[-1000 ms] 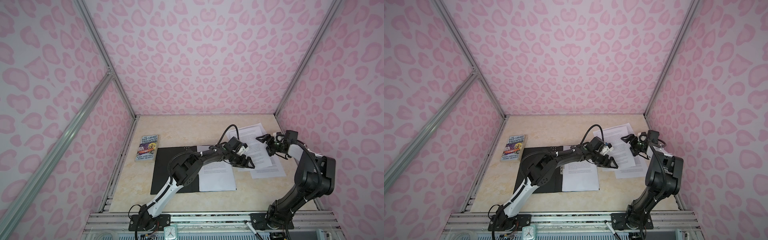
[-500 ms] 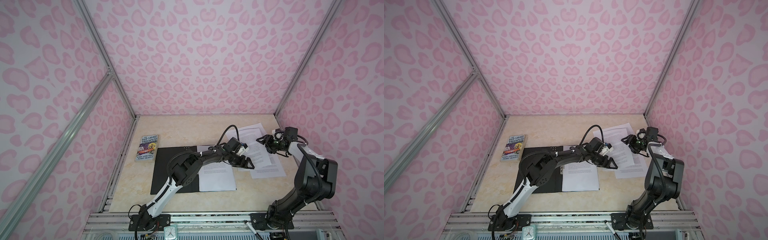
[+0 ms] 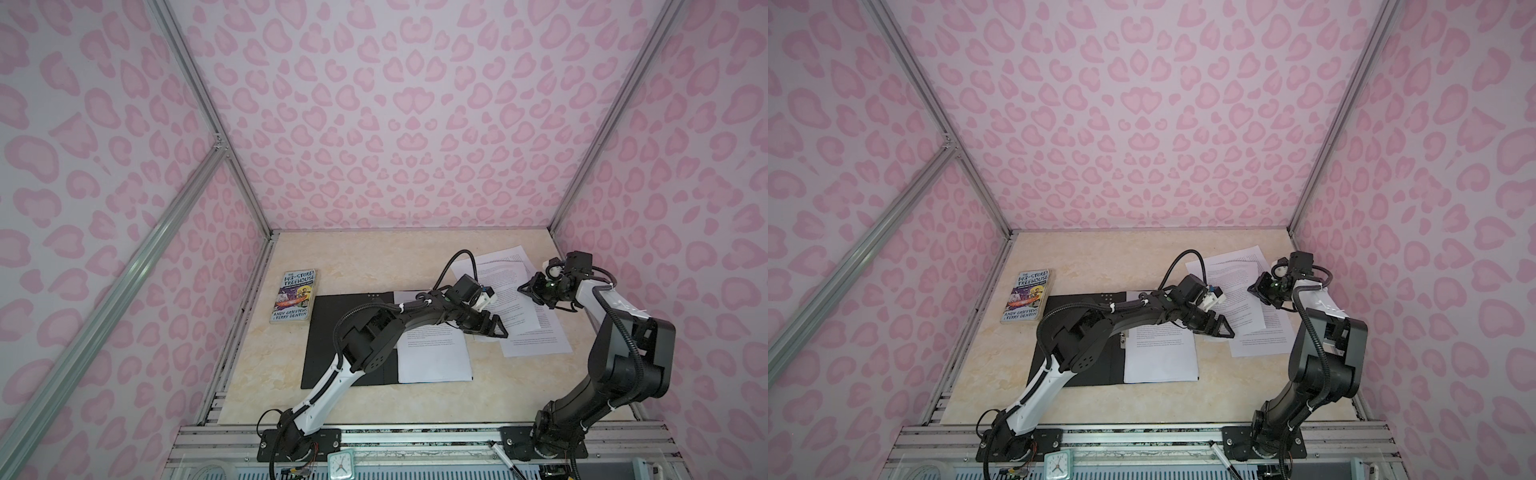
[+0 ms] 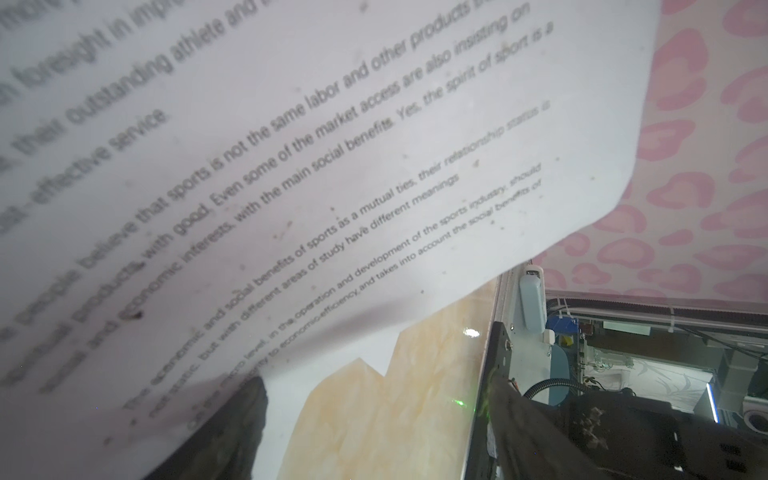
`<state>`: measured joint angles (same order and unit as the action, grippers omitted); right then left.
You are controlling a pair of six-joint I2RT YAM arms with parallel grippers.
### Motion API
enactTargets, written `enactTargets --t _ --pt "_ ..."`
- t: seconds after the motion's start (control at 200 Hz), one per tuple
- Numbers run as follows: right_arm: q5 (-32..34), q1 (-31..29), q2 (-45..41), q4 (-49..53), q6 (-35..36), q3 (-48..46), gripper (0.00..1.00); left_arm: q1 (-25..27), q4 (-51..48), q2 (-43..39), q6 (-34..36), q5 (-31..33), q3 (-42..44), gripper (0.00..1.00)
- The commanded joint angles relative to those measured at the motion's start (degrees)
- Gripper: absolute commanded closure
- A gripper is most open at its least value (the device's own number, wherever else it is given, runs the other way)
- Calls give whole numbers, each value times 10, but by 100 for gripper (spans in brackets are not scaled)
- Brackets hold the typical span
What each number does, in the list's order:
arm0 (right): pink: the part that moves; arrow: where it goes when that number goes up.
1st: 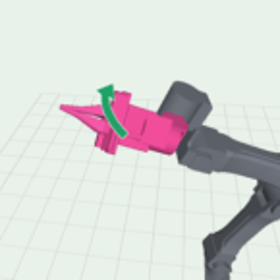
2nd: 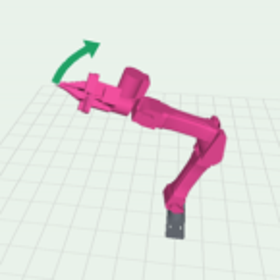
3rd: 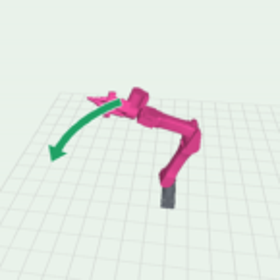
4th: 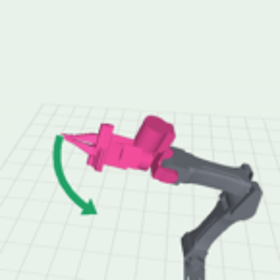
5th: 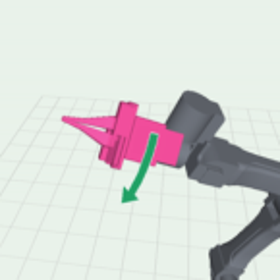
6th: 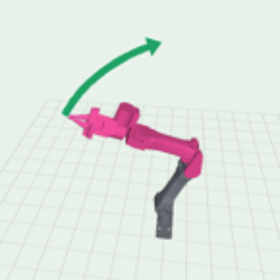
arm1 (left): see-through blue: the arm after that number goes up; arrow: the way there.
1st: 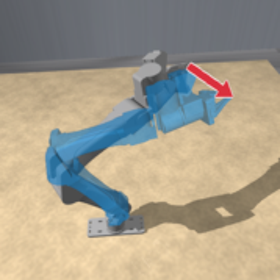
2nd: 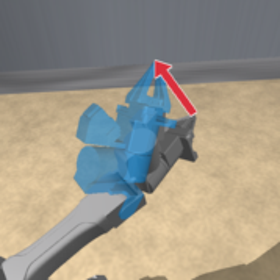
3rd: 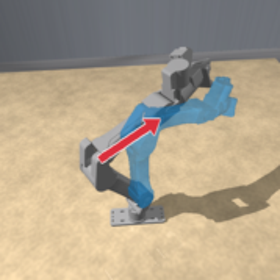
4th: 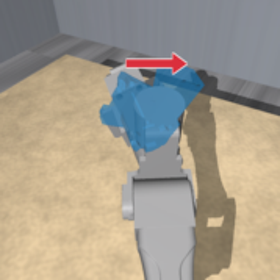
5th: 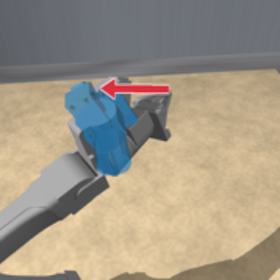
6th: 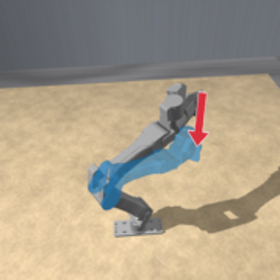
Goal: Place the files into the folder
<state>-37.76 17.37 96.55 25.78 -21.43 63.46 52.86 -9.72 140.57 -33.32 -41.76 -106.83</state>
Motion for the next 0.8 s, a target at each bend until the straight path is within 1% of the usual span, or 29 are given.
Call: enactTargets --t 0.0,0.085,0.185,0.345,0.575,0.7,0.795 --pt "-21 -1 2 -7 -3 -6 85 -3 -114 4 5 65 3 14" --pt "-18 -1 -6 -7 -2 -9 93 -4 -115 -1 10 49 2 14" --pt "2 -1 -18 -5 1 -13 100 -6 -115 -11 18 18 -2 14" --pt "19 -1 -18 2 10 -9 100 -12 -104 -29 20 -42 -26 14" --pt "43 -11 -34 13 14 1 100 -14 -104 -70 24 -87 -100 14" --pt "47 -9 -49 10 4 -3 100 -16 -95 -98 26 -102 -149 13" --pt "53 -8 -61 5 -4 -8 100 -19 -83 -134 42 -85 -166 13"
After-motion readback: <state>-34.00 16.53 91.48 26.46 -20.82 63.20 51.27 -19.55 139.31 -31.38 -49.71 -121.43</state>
